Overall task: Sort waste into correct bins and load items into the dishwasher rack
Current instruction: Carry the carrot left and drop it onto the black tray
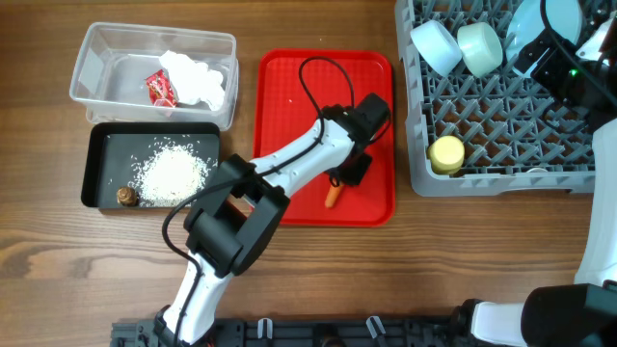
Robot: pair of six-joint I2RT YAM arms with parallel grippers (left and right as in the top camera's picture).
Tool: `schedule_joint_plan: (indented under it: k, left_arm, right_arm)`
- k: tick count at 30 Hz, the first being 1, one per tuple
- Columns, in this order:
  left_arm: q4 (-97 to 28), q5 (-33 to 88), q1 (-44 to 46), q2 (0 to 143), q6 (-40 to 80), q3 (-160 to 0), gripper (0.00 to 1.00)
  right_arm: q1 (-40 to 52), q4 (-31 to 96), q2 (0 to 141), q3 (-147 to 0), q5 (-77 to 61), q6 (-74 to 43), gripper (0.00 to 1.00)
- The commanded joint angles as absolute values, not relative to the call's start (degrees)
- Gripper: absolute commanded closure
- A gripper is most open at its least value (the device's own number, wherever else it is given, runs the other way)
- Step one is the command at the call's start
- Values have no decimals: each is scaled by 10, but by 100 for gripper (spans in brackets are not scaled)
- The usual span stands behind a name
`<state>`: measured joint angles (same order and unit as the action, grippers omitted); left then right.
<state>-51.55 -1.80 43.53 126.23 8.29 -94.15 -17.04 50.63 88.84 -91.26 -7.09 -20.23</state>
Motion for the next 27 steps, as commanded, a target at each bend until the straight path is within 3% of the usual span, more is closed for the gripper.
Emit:
schedule_joint_plan:
  k: [1,4,13,24,27]
  left_arm:
    - [-513,-103,449,1298,94,-940,67]
    - [-513,-104,450,1298,95,-940,75]
    - [-522,-104,446,1286,95,-943,82]
    - [-631,-132,400,1221,95,-1034,82]
    - [-654,-139,371,1201,95,-1035,78]
  right_arm:
    - [-169,510,887,-914,-78,-192,0]
    - [-169,512,887,-914,-78,-190,0]
    - [-169,511,887,-914,-78,-180,0]
    - [-169,511,887,-914,-78,-178,0]
    - [-169,511,887,-914,-78,-165,0]
